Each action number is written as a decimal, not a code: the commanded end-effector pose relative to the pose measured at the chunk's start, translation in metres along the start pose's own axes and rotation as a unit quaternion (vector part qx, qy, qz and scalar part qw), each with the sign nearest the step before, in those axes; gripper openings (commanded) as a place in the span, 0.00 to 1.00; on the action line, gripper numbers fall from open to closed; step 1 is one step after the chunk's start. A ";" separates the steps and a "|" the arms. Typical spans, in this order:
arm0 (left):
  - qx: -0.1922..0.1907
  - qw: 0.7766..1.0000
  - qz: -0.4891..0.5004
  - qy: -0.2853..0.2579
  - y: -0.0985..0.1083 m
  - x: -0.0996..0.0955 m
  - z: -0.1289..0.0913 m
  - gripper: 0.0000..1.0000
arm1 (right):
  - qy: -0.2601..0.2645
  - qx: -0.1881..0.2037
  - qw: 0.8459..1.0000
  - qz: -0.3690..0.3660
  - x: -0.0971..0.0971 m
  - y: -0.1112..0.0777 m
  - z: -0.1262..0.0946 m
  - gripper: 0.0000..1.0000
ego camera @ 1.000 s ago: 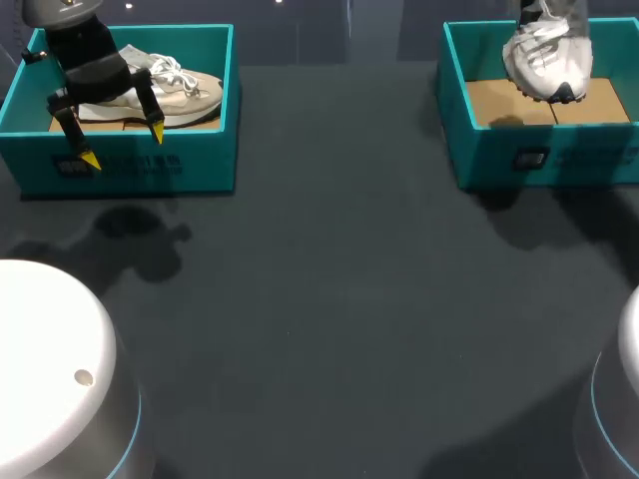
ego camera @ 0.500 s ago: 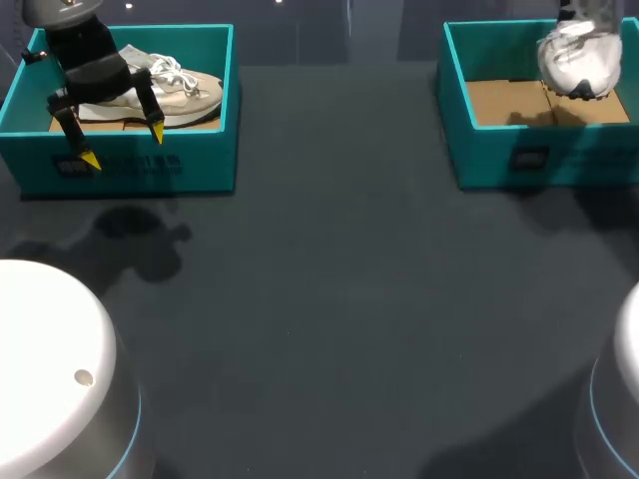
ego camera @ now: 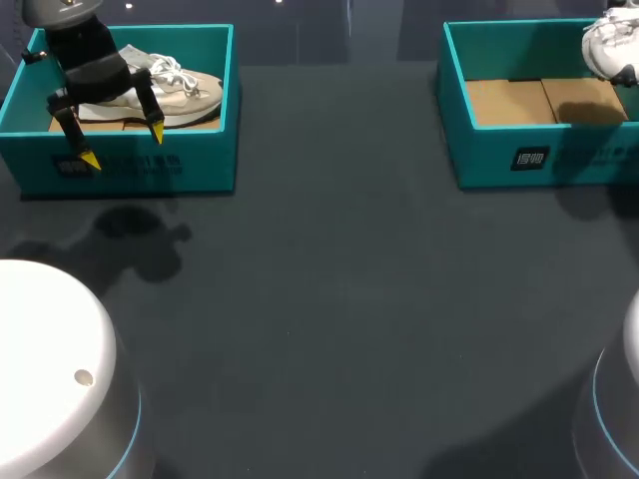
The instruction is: Take the shoe out of the shoebox, open the shoe tongue, remove and reinsert the insole, then place the shoe into the shoebox
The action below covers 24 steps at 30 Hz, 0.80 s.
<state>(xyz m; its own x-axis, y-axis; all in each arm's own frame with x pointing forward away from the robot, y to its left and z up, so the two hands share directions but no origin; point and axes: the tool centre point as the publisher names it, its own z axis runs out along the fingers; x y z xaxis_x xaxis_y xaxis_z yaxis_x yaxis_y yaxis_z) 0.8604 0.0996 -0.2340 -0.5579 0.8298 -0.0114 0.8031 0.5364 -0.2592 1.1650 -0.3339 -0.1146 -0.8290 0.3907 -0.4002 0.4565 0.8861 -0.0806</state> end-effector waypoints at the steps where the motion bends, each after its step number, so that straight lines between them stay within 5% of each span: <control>1: 0.000 1.000 0.001 0.001 0.000 0.000 0.000 1.00 | -0.002 0.027 0.994 0.101 0.011 -0.016 -0.007 0.00; 10: 0.000 1.000 0.001 0.001 0.000 0.000 0.000 1.00 | -0.009 0.087 0.929 0.360 0.030 -0.046 -0.016 0.00; 22: 0.000 1.000 0.001 0.001 0.000 0.000 0.000 1.00 | -0.014 0.080 0.927 0.366 0.034 -0.046 -0.017 0.00; 24: 0.000 1.000 0.001 0.001 0.000 0.000 0.000 1.00 | 0.003 0.059 0.907 0.416 0.037 -0.051 -0.017 0.00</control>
<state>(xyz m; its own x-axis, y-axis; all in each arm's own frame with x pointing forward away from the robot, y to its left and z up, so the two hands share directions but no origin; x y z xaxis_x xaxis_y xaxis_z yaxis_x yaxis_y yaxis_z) 0.8604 0.0994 -0.2340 -0.5576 0.8301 -0.0113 0.8034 0.5361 -0.2592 1.1073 -0.3572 -0.1124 -0.2564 0.8741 -0.4125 0.9405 0.3240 0.1020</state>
